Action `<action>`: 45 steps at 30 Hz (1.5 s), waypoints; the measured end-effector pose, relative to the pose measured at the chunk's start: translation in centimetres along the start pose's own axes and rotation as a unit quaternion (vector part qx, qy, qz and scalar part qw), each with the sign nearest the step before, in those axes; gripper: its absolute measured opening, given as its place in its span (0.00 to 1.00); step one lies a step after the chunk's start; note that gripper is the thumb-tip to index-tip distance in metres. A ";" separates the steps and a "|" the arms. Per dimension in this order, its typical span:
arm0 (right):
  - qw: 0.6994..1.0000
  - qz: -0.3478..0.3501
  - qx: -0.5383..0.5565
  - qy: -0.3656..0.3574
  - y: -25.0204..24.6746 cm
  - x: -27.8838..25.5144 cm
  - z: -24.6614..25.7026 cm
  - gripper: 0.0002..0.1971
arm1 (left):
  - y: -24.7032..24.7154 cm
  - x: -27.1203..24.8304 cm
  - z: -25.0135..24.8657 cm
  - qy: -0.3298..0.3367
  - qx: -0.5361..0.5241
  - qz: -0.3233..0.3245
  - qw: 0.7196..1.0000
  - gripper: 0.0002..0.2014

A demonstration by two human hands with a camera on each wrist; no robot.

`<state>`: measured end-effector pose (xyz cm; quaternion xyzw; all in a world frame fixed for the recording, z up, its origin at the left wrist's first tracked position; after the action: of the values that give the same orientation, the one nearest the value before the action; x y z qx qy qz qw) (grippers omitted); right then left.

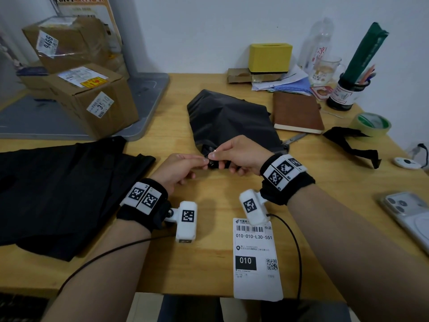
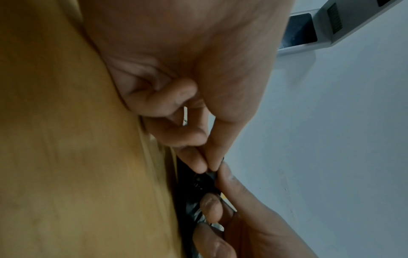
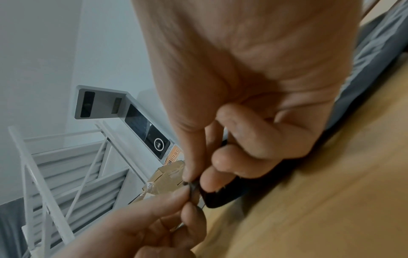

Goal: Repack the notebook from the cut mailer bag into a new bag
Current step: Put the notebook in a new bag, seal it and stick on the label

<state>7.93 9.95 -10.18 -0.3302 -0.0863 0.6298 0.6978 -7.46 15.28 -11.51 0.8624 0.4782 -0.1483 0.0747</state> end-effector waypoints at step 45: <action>0.972 -0.087 0.209 0.058 -4.3 -3.9 -2.8 0.09 | -1.2 1.4 1.7 -0.047 -0.106 -0.083 0.990 0.13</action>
<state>12.21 5.37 -8.74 -0.2047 0.0595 0.5506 0.8071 -8.13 16.61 -13.52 0.7989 0.5572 -0.1431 0.1752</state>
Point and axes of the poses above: each hand's wrist, its own x-axis towards the middle knuckle, its own y-axis out of the palm, z = x × y, the point moved 8 cm from there along x, towards the middle knuckle, and after that the axes turned 14 degrees about -x, right-handed, at the moved point
